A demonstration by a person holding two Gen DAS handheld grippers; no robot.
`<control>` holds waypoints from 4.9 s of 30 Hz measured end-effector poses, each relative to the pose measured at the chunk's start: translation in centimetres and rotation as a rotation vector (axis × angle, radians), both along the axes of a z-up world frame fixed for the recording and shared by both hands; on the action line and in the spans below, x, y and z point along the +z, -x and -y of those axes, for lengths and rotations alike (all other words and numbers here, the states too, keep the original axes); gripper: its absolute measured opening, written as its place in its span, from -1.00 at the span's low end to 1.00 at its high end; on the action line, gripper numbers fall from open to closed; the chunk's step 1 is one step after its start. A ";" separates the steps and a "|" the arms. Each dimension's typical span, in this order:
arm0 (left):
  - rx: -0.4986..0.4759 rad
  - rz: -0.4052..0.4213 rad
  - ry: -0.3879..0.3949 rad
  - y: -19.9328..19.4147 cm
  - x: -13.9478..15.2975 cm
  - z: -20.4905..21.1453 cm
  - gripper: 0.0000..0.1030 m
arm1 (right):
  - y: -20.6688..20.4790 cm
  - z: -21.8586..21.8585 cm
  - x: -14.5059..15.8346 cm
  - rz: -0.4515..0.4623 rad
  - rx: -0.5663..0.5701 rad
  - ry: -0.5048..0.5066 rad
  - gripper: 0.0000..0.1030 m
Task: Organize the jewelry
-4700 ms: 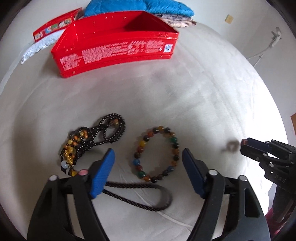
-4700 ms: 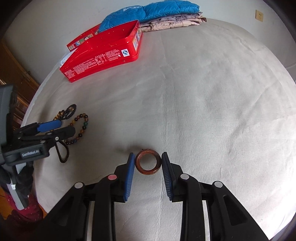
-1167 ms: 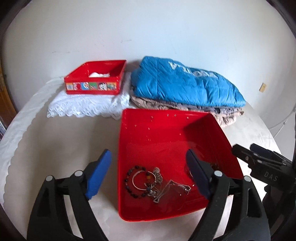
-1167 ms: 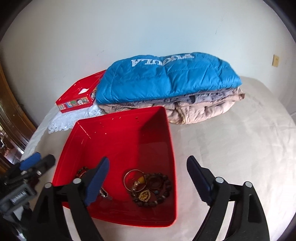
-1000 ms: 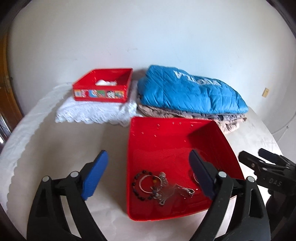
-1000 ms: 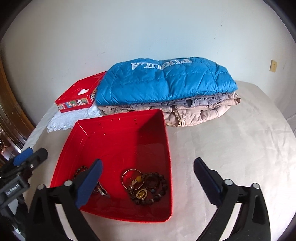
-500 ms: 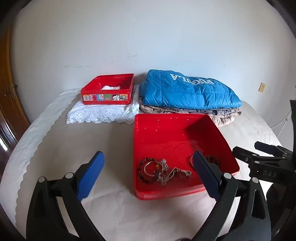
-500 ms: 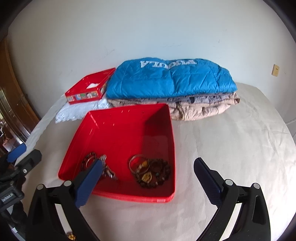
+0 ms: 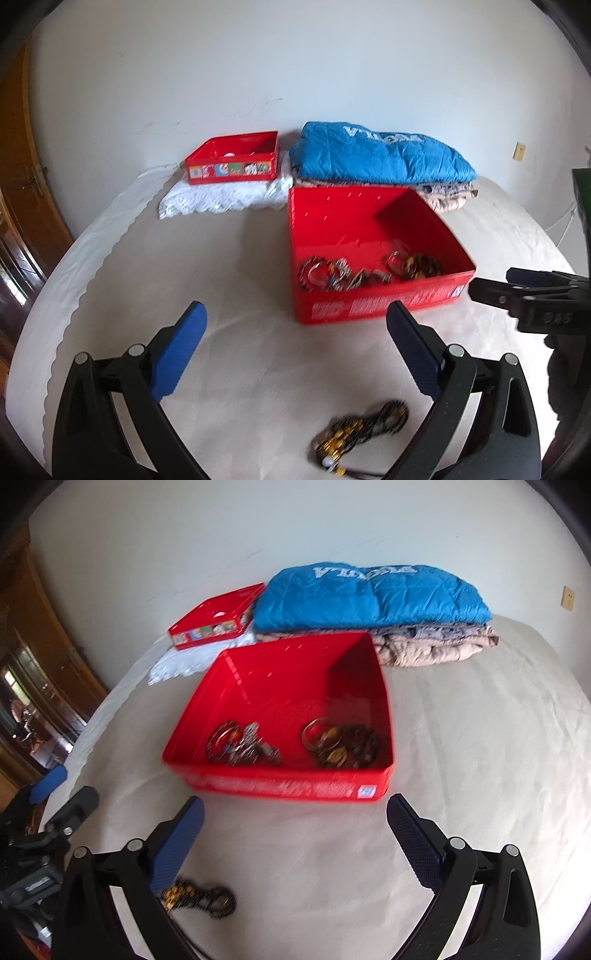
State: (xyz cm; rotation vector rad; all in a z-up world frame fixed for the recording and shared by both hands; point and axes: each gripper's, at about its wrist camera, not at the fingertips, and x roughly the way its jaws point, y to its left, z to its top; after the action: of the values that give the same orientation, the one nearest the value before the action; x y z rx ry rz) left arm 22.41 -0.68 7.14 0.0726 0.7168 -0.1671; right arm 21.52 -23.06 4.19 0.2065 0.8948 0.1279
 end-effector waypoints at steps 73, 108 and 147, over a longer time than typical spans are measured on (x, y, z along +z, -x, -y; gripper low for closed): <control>0.093 -0.261 0.060 -1.3 -9.6 -8.1 0.89 | 3.4 -3.1 -5.2 -0.091 0.040 -0.091 -0.25; 0.054 -0.256 0.050 -1.1 -9.9 -6.5 0.88 | 5.5 -0.9 -3.8 -0.070 0.120 -0.216 -0.90; -0.268 -0.421 0.054 -2.4 -11.6 11.0 -0.66 | 3.8 6.7 -8.4 -0.140 -0.068 -0.187 -0.67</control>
State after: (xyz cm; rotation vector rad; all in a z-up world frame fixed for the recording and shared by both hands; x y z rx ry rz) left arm 24.81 -11.72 -4.43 0.0832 1.1214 -0.4673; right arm 17.68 -29.76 -4.18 0.4236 1.0141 0.1346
